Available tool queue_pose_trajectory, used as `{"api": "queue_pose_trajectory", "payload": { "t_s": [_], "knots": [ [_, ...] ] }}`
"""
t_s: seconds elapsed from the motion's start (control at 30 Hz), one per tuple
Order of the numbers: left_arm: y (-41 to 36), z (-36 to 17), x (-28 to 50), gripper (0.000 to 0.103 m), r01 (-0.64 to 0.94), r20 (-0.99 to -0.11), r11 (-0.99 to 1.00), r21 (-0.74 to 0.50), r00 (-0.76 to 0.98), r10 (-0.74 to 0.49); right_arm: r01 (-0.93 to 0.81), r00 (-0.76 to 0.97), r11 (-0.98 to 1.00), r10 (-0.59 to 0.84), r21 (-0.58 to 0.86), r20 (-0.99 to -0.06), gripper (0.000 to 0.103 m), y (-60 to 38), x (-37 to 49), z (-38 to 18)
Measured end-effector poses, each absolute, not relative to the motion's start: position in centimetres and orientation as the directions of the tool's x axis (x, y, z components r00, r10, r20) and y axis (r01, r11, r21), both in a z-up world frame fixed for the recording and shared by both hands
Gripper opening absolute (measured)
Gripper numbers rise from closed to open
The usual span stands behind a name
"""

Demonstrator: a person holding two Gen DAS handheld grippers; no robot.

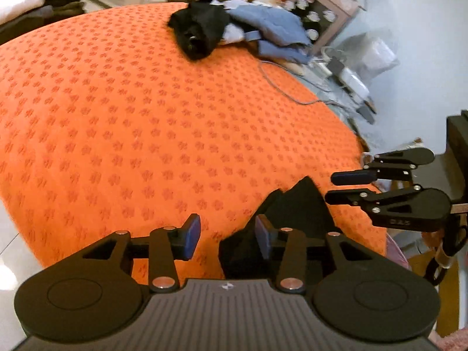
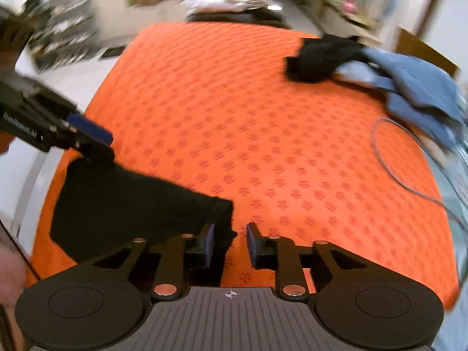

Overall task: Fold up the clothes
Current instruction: 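Carry the black garment with the right gripper toward the pink bin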

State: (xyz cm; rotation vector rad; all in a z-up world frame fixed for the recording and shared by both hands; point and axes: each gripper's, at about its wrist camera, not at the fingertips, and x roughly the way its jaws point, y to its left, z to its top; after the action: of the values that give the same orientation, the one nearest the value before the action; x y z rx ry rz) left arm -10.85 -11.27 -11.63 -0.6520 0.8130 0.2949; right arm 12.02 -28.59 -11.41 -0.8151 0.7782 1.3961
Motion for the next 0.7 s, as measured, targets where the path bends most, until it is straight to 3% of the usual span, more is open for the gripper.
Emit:
{"api": "queue_pose_trajectory", "payload": {
  "t_s": [0.1, 0.23, 0.47, 0.7],
  "knots": [
    [-10.5, -11.3, -10.0, 0.056, -0.409, -0.738, 0.800, -0.439, 0.672, -0.061, -0.989, 0.073, 0.148, 0.549, 0.010, -0.832, 0.046, -30.1, 11.6, -9.6],
    [-9.6, -11.9, -8.5, 0.060, -0.322, -0.742, 0.830, -0.455, 0.653, -0.154, -0.933, 0.136, 0.349, 0.556, 0.082, -0.820, 0.052, -32.5, 10.4, -8.5],
    [-8.5, -12.7, -5.3, 0.061, -0.154, -0.763, 0.876, -0.458, 0.574, -0.298, -0.680, 0.210, 0.673, 0.560, 0.292, -0.802, 0.053, -36.6, 6.3, -9.9],
    [-8.8, -14.1, -4.4, 0.066, -0.063, -0.757, 0.851, -0.521, 0.496, -0.426, -0.468, 0.333, 0.815, 0.520, 0.340, -0.787, 0.055, -38.4, 2.2, -11.1]
  ]
}}
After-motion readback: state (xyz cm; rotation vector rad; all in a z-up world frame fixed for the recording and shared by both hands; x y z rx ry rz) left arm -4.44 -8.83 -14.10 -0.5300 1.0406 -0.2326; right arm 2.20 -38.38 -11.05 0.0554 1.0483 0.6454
